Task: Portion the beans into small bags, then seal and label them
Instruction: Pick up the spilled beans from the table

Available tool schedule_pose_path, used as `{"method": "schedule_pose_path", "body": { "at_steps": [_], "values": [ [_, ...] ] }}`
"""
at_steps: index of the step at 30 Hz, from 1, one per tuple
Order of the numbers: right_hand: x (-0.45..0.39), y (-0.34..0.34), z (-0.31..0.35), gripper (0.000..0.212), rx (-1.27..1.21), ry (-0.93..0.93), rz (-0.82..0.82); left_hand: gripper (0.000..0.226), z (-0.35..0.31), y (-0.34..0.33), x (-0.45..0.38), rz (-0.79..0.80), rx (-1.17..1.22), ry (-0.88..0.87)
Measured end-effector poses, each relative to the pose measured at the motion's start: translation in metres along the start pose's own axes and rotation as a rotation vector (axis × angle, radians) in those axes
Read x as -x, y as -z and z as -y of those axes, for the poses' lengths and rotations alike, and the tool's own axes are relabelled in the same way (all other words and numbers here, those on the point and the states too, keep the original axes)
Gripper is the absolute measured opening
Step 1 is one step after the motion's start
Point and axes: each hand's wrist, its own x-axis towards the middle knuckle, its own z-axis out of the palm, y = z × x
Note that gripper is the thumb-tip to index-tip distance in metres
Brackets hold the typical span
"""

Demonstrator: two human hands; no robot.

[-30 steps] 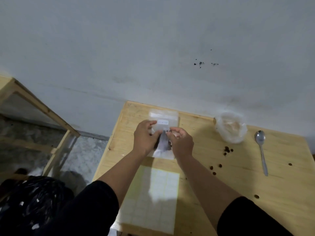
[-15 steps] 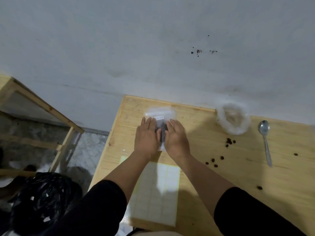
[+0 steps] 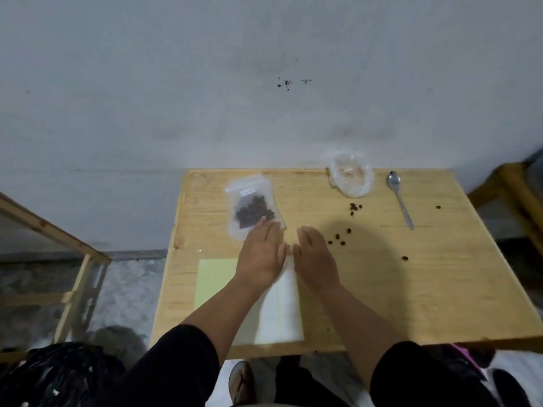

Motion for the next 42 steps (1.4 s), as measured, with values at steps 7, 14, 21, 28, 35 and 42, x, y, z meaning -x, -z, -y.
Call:
{"method": "schedule_pose_path", "body": {
  "at_steps": [7, 14, 21, 28, 35, 42],
  "values": [
    [0.035, 0.005, -0.051, 0.035, -0.088, -0.210, -0.075, 0.047, -0.027, -0.044, 0.019, 0.083, 0.088, -0.049],
    [0.022, -0.001, -0.085, 0.028, -0.160, -0.073, -0.036, 0.067, -0.045, -0.084, 0.004, 0.167, -0.109, 0.068],
    [0.007, -0.010, -0.091, 0.030, -0.304, 0.165, 0.068, 0.081, -0.043, -0.092, 0.012, 0.161, -0.105, 0.158],
    [-0.004, -0.011, -0.099, 0.026, -0.345, 0.316, 0.081, 0.086, -0.039, -0.102, 0.018, 0.146, -0.206, 0.223],
    [-0.012, -0.011, -0.096, 0.024, -0.406, 0.435, 0.132, 0.090, -0.038, -0.103, 0.018, 0.125, -0.229, 0.224],
    [-0.016, -0.007, -0.097, 0.011, -0.364, 0.402, 0.174, 0.090, -0.037, -0.105, 0.018, 0.108, -0.224, 0.227]
  ]
}}
